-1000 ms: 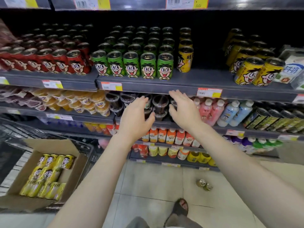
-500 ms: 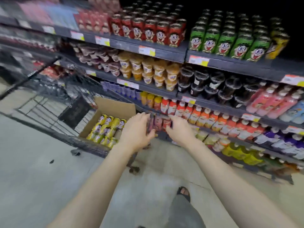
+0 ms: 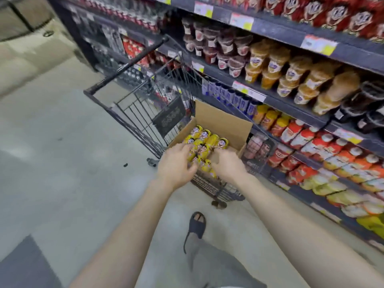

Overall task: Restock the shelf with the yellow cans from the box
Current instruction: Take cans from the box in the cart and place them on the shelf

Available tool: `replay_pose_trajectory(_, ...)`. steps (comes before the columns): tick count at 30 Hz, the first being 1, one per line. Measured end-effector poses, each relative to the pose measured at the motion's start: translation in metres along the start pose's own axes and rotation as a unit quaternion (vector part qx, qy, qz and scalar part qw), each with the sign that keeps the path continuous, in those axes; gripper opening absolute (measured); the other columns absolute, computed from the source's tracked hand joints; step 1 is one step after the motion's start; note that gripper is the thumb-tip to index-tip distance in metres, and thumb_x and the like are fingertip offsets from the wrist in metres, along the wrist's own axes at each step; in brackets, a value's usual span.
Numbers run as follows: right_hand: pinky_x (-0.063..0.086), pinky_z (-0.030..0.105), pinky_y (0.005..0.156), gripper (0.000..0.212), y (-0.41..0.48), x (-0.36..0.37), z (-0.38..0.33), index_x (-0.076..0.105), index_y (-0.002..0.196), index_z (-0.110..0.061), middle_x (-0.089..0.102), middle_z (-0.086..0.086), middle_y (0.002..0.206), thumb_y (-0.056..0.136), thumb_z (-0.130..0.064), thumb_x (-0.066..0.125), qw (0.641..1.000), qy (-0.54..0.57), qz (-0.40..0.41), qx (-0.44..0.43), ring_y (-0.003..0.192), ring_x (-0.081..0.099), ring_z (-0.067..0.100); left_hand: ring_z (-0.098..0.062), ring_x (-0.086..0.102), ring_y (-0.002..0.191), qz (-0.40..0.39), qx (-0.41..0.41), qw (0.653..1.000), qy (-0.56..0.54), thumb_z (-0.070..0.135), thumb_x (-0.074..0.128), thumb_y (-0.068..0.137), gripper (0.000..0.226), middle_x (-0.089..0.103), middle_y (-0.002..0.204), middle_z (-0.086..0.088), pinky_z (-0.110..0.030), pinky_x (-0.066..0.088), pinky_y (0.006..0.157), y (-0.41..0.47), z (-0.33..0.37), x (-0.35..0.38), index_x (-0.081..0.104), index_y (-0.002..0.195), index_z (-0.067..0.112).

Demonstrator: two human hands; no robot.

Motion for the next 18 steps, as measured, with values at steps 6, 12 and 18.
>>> replay_pose_trajectory(6, 0.056, 0.041, 0.076, 0.023, 0.084, 0.029, -0.044, 0.063, 0.107, -0.013, 0.070, 0.013, 0.106, 0.086, -0.020, 0.056, 0.999, 0.011, -0.022, 0.033, 0.101, 0.066, 0.035, -0.024, 0.058, 0.124, -0.047, -0.003, 0.999, -0.007, 0.046, 0.055, 0.090, 0.061, 0.062, 0.133, -0.001, -0.041, 0.048, 0.104, 0.063, -0.065, -0.009, 0.053, 0.144, 0.018)
replay_pose_trajectory(12, 0.056, 0.043, 0.075, 0.026, 0.136, 0.034, -0.071, 0.060, 0.113, -0.008, 0.068, 0.014, 0.105, 0.090, -0.018, 0.055, 0.995, 0.018, -0.036, 0.086, 0.099, 0.064, 0.037, -0.027, 0.057, 0.121, -0.094, 0.011, 0.996, -0.001, 0.044, 0.056, 0.091, 0.050, 0.061, 0.128, -0.001, -0.039, 0.048, 0.099, 0.121, -0.112, -0.015, 0.057, 0.135, 0.020)
replay_pose_trajectory(18, 0.056, 0.038, 0.080, 0.038, 0.173, 0.035, -0.076, 0.059, 0.126, -0.013, 0.069, 0.009, 0.114, 0.089, -0.020, 0.053, 0.985, 0.034, -0.027, 0.165, 0.109, 0.063, 0.032, -0.031, 0.058, 0.116, -0.152, 0.062, 0.986, 0.028, 0.045, 0.053, 0.093, 0.048, 0.061, 0.125, -0.006, -0.038, 0.046, 0.093, 0.181, -0.141, -0.005, 0.056, 0.132, 0.017)
Point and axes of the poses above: each hand's wrist, its own y-axis towards the middle knuckle, its own x-axis out of the palm, z = x × y, the point moved 2 cm from there along y, towards the middle knuckle
